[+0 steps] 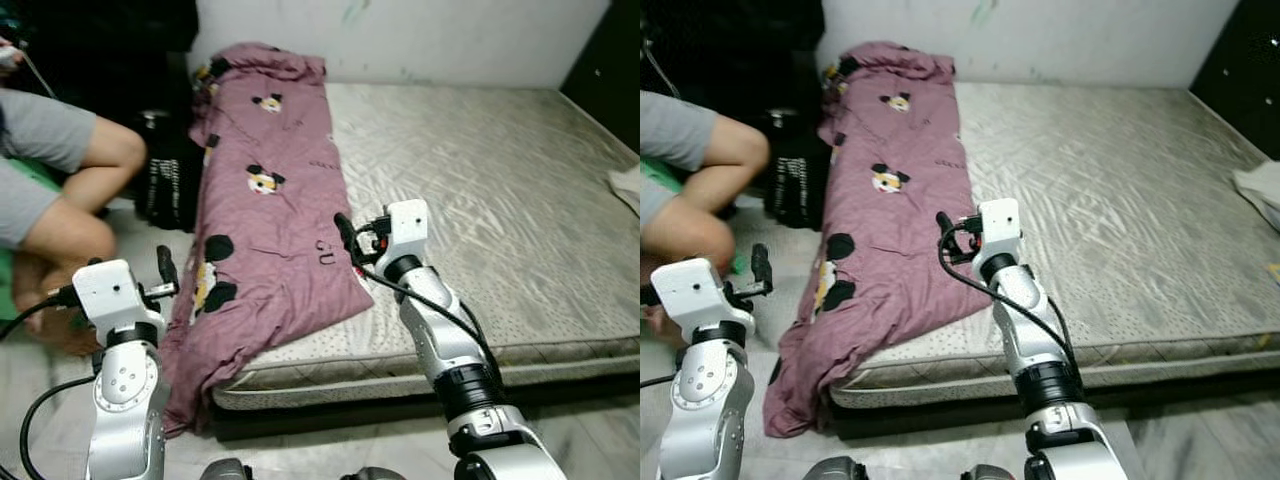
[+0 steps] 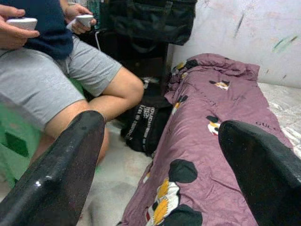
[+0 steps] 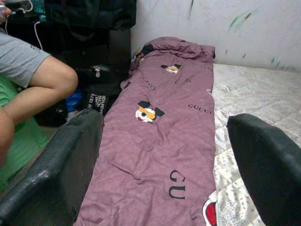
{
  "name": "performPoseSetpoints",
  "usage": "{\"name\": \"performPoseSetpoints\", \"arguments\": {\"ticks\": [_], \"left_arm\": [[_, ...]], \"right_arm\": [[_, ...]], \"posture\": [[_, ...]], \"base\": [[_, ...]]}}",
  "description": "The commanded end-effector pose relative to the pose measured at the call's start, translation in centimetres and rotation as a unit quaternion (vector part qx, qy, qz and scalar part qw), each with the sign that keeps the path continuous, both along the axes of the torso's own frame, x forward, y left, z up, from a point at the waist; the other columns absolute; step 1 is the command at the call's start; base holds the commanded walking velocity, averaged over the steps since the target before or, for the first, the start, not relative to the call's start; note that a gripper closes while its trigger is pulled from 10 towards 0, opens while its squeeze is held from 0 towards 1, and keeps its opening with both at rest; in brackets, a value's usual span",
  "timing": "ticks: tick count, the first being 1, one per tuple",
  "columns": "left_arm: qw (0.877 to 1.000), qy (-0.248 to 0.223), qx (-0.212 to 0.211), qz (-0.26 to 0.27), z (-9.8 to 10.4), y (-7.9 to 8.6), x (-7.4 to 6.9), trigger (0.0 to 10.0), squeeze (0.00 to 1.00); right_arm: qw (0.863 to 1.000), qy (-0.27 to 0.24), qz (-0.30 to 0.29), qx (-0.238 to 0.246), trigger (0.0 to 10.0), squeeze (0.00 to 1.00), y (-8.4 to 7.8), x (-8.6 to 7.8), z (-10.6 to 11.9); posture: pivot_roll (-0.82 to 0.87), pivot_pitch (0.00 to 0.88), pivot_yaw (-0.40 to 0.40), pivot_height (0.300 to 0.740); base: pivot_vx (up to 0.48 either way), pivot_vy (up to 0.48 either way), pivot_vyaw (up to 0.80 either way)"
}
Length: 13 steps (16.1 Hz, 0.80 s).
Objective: Clean up the room
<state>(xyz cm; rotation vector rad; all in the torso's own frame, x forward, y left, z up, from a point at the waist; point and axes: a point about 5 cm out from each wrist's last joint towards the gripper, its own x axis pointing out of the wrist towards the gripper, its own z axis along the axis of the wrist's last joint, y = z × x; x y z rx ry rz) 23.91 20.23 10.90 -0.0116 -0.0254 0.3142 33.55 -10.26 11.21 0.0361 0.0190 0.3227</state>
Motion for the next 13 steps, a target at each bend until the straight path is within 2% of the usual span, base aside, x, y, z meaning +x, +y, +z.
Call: {"name": "performPoseSetpoints", "arguments": {"ticks": [1,3,6,7,9,11,13], "left_arm": [[1.000,-0.003,-0.004,-0.010,0.22,-0.13,-0.05,10.0,0.00],[1.000,-0.003,-0.012,-0.012,0.16,-0.05,-0.23,10.0,0.00],[1.000,-0.007,0.001,-0.018,0.58,-0.26,0.15,10.0,0.00],[1.000,-0.008,0.008,0.001,0.87,-0.02,0.44,10.0,0.00],[1.000,-0.013,0.008,0.000,0.96,0.15,0.43,10.0,0.00],[1.000,-0.008,0.012,-0.008,0.77,0.37,-0.45,10.0,0.00],[1.000,-0.001,0.013,-0.015,0.57,0.31,-0.47,10.0,0.00]], "right_arm": [[1.000,-0.008,-0.013,0.001,10.0,0.00,-0.67,0.40,0.50],[1.000,-0.011,-0.022,0.006,10.0,0.00,-0.87,0.63,0.82],[1.000,-0.015,-0.027,0.003,10.0,0.00,-0.90,0.78,0.90],[1.000,-0.004,-0.025,0.006,10.0,0.00,-0.75,0.88,0.74],[1.000,-0.004,-0.015,0.003,10.0,0.00,-0.38,0.79,0.55],[1.000,-0.005,-0.020,0.006,10.0,0.00,-0.27,0.61,0.45],[1.000,-0.001,-0.022,0.009,10.0,0.00,-0.28,0.63,0.20]], "posture": [[0.00,0.000,-0.039,0.740],[-0.01,0.000,-0.028,0.740],[0.00,0.000,-0.037,0.740],[0.01,0.000,-0.046,0.740],[0.02,0.000,-0.043,0.740],[0.03,0.000,-0.030,0.740],[0.03,0.000,-0.025,0.740]], "base": [[0.000,0.000,0.00],[0.000,0.000,0.00],[0.000,0.000,0.00],[0.000,0.000,-0.80],[0.000,0.000,-0.80],[0.000,0.000,-0.80],[0.000,0.000,-0.70]]}}
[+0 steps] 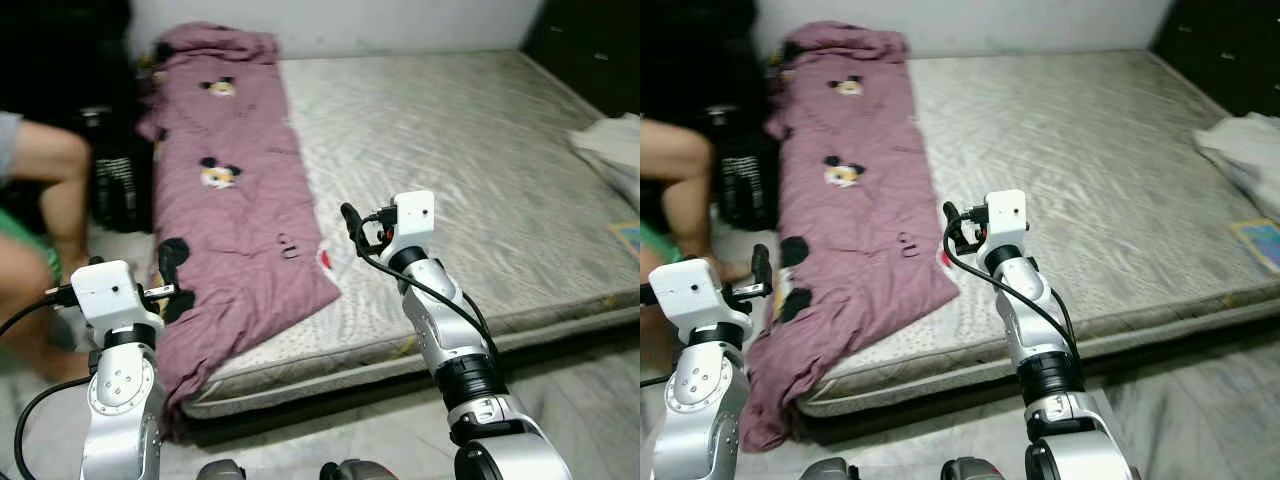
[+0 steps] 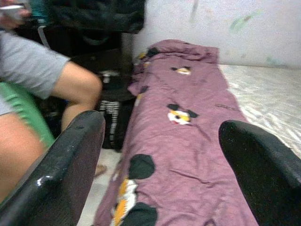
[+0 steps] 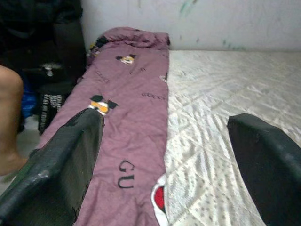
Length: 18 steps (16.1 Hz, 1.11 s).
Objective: Clean up the room
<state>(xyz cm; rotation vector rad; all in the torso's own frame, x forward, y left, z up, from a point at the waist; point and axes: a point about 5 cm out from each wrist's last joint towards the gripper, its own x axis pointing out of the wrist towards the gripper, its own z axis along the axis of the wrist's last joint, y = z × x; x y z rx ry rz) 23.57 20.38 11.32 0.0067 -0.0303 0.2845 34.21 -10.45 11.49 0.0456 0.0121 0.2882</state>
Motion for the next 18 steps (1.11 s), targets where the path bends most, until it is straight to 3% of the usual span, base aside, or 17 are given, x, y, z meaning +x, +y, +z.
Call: {"name": "performPoseSetpoints", "arguments": {"ticks": [1,5,8,9,11,12,14,18], "left_arm": [[1.000,-0.001,0.002,-0.007,0.2,0.0,-0.1,10.0,0.00],[0.999,0.008,-0.012,-0.031,-0.2,-1.1,-0.3,10.0,0.00],[0.999,0.020,-0.019,-0.033,-0.7,-1.2,-0.8,10.0,0.00],[0.999,0.023,-0.012,-0.030,-0.8,-0.9,-1.0,10.0,0.00],[0.997,0.015,0.075,0.012,-0.2,1.1,-2.0,10.0,0.00],[0.996,0.010,0.091,0.013,-0.1,1.3,-2.1,10.0,0.00],[0.995,0.017,0.089,0.039,-0.6,2.7,-3.5,10.0,0.00],[0.996,0.025,0.085,0.030,-0.7,2.1,-5.3,10.0,0.00]], "right_arm": [[1.000,-0.001,-0.006,0.003,10.0,0.00,-0.1,0.0,-0.1],[1.000,0.002,-0.015,-0.002,10.0,0.00,-0.4,-0.8,-0.5],[1.000,0.008,-0.023,-0.007,10.0,0.00,-1.0,-1.4,-1.0],[1.000,0.009,-0.028,-0.008,10.0,0.00,-1.3,-1.6,-1.1],[0.999,0.007,-0.040,-0.004,10.0,0.00,-2.0,-1.9,-1.1],[0.999,0.007,-0.041,-0.004,10.0,0.00,-2.1,-2.0,-1.0],[0.999,-0.002,-0.037,-0.002,10.0,0.00,-3.0,-2.5,-0.8],[0.999,0.013,-0.041,-0.020,10.0,0.00,-5.1,-4.7,-1.3]], "posture": [[0.02,0.000,-0.015,0.740],[0.00,0.013,-0.005,0.740],[-0.01,0.043,0.008,0.740],[-0.01,0.048,0.011,0.740],[0.00,0.056,0.012,0.740],[0.00,0.058,0.011,0.740],[0.01,0.061,0.006,0.740],[0.00,0.069,0.002,0.740]], "base": [[0.000,0.000,0.00],[0.000,0.000,0.00],[0.000,0.000,-0.80],[0.000,0.000,-0.80],[0.000,0.000,-0.30],[0.000,0.000,0.00],[0.000,0.000,0.00],[0.000,0.000,0.00]]}}
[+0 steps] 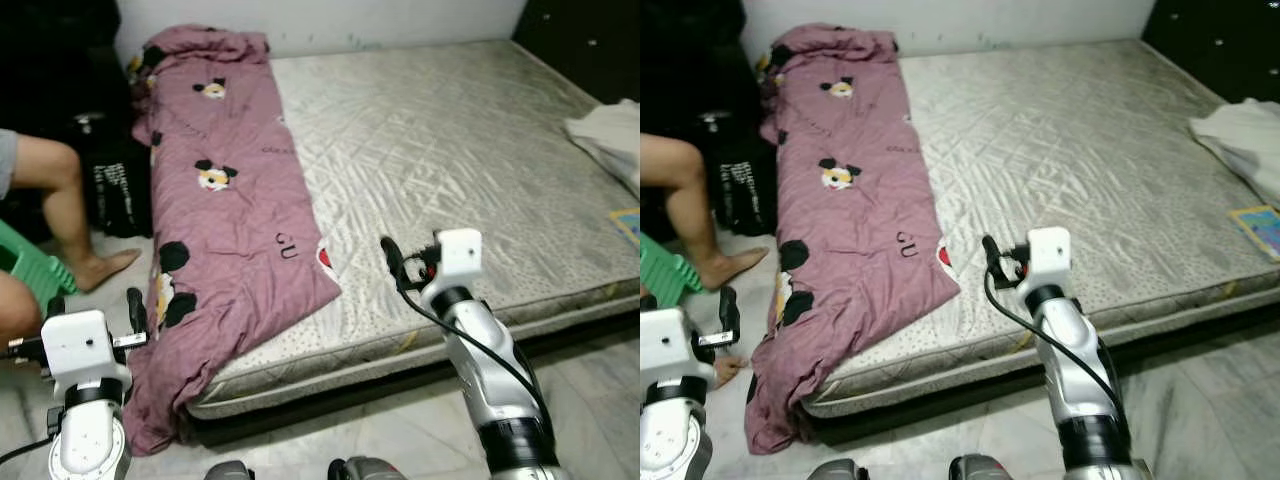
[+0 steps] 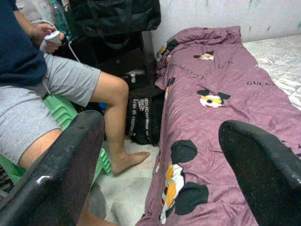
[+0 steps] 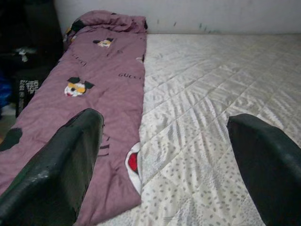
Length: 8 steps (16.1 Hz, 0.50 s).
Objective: Clean up the room
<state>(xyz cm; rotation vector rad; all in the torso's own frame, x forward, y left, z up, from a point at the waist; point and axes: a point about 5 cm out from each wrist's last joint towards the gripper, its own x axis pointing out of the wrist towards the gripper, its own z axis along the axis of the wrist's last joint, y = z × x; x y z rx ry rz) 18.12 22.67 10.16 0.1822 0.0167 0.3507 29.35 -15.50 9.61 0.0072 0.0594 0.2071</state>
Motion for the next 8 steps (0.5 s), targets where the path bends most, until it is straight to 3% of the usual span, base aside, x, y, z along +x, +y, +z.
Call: {"name": "performPoseSetpoints", "arguments": {"ticks": [1,6,8], "left_arm": [[1.000,-0.006,-0.005,-0.010,0.4,-0.3,-0.1,10.0,0.00],[0.999,-0.002,-0.015,-0.036,0.4,-1.4,0.3,10.0,0.00],[0.999,-0.002,-0.026,-0.038,0.4,-1.6,0.4,10.0,0.00]], "right_arm": [[1.000,-0.004,0.002,-0.005,10.0,0.00,-0.5,-0.3,0.3],[1.000,0.005,0.009,0.000,10.0,0.00,0.2,0.0,0.7],[1.000,0.014,0.008,0.001,10.0,0.00,0.2,0.0,0.6]], "posture": [[0.00,0.071,0.000,0.740],[0.00,0.078,-0.001,0.740],[0.00,0.084,-0.003,0.740]], "base": [[0.000,0.000,0.00],[0.000,0.000,0.00],[0.000,0.000,-0.80]]}}
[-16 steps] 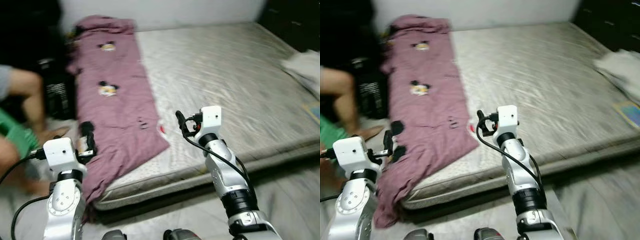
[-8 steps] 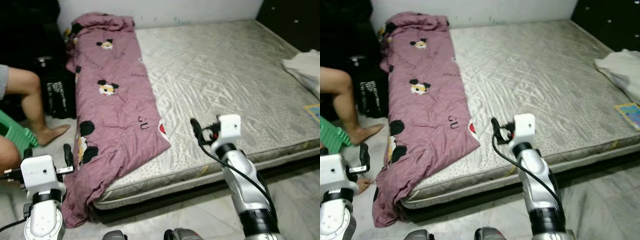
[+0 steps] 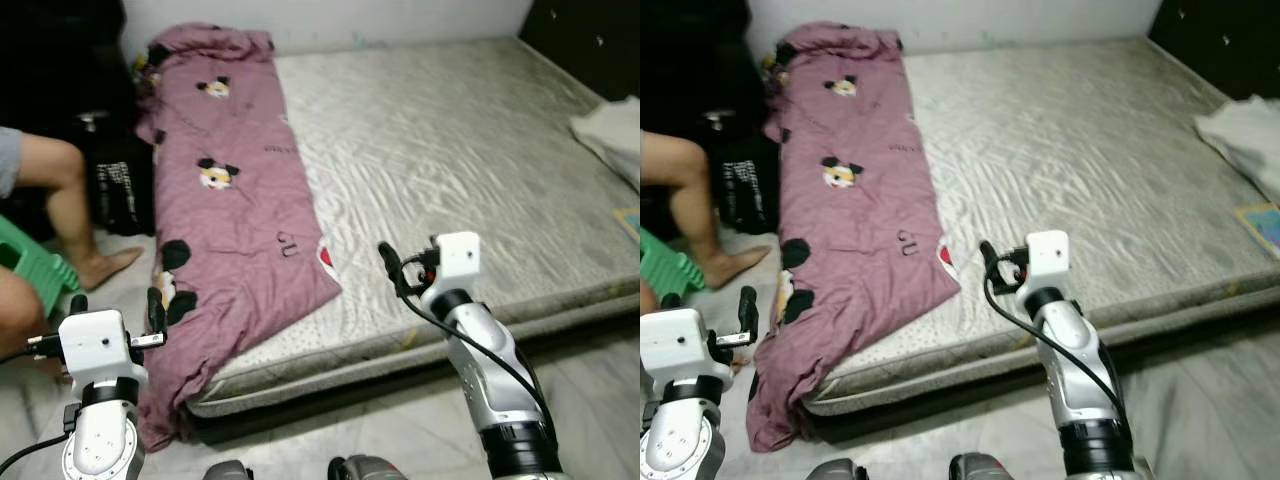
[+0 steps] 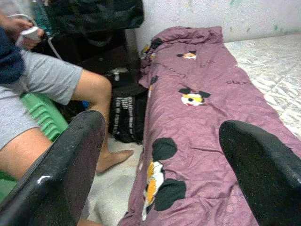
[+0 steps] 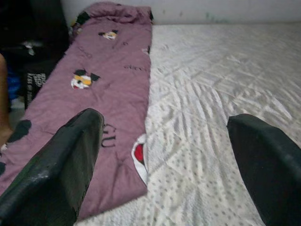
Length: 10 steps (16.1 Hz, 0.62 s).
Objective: Clean up the room
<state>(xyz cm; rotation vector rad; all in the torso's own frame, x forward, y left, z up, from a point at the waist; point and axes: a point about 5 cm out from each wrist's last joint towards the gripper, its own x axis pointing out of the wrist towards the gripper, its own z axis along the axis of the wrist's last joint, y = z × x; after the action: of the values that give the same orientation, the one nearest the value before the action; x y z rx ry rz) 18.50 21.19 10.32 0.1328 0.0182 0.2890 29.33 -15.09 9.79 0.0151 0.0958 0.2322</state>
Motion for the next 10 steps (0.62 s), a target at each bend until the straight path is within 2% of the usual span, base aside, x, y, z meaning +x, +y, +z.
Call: {"name": "performPoseSetpoints", "arguments": {"ticks": [1,7,10], "left_arm": [[1.000,-0.001,-0.006,-0.007,0.27,-0.13,0.11,10.0,0.00],[1.000,-0.005,-0.011,-0.025,0.44,-0.66,0.75,10.0,0.00],[1.000,-0.005,-0.014,-0.023,0.45,-0.63,0.85,10.0,0.00]], "right_arm": [[1.000,-0.005,-0.003,-0.003,10.0,0.00,-0.16,0.06,0.49],[1.000,-0.005,-0.001,-0.006,10.0,0.00,0.05,0.29,0.58],[1.000,-0.010,0.001,-0.003,10.0,0.00,0.19,0.37,0.74]], "posture": [[0.00,0.086,-0.003,0.740],[0.00,0.086,-0.003,0.740],[0.00,0.086,-0.005,0.740]], "base": [[0.000,0.000,-0.80],[0.000,0.000,-0.80],[0.000,0.000,-0.15]]}}
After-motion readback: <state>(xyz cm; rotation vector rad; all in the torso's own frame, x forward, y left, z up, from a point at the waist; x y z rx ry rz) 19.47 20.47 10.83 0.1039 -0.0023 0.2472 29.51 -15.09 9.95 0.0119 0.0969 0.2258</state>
